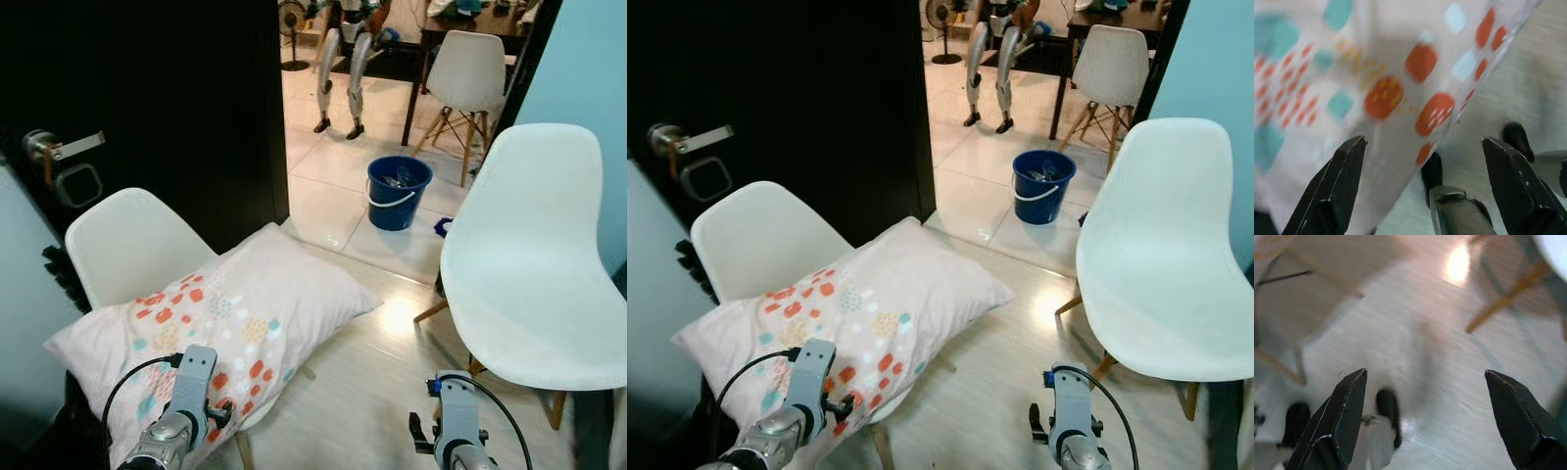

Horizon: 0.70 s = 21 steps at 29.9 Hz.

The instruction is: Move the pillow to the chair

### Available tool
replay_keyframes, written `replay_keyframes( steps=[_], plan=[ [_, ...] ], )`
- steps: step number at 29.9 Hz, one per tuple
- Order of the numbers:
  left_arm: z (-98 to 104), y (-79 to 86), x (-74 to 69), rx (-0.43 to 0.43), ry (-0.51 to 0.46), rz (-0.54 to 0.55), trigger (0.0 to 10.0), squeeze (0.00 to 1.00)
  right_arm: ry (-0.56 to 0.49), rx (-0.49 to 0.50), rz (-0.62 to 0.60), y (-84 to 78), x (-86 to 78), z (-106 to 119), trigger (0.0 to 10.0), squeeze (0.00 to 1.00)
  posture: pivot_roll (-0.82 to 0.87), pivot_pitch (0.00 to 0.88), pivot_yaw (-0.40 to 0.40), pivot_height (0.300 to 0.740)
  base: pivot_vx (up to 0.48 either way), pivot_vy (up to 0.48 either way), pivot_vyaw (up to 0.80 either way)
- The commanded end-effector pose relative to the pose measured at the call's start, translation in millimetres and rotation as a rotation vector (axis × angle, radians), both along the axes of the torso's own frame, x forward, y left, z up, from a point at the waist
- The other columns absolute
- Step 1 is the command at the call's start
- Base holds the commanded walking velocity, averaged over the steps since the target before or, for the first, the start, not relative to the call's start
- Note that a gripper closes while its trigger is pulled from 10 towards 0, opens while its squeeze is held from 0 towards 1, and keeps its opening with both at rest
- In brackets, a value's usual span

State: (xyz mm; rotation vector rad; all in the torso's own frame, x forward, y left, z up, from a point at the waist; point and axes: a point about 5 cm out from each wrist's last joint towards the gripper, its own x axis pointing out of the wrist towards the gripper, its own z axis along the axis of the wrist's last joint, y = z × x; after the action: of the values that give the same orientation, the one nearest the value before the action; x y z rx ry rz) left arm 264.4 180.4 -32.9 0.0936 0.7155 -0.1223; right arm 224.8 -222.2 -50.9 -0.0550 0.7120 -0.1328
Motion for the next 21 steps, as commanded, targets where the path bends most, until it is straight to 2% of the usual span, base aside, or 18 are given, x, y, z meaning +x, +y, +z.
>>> replay_keyframes(
  steps=[1, 17, 21],
  plan=[
    [-7.6, 1.0, -9.5, 0.002, 0.04, 0.008, 10.0, 0.0, -0.012, -0.009, 0.019, 0.4, 2.8, 2.0, 10.0, 0.0, -0.06, 0.118, -0.004, 0.74, -0.307, 0.0, 0.0],
    [-8.2, -0.6, -9.8, -0.004, 0.041, 0.017, 10.0, 0.0, -0.003, -0.016, 0.029, -1.3, 2.5, 1.9, 10.0, 0.0, -0.06, 0.115, -0.009, 0.74, -0.311, 0.0, 0.0],
    [-8.9, 0.2, -10.5, 0.022, 0.051, 0.006, 10.0, 0.0, 0.004, -0.021, 0.047, -1.1, 2.2, 1.6, 10.0, 0.0, -0.06, 0.113, -0.009, 0.74, -0.148, 0.0, -0.77]
  ],
)
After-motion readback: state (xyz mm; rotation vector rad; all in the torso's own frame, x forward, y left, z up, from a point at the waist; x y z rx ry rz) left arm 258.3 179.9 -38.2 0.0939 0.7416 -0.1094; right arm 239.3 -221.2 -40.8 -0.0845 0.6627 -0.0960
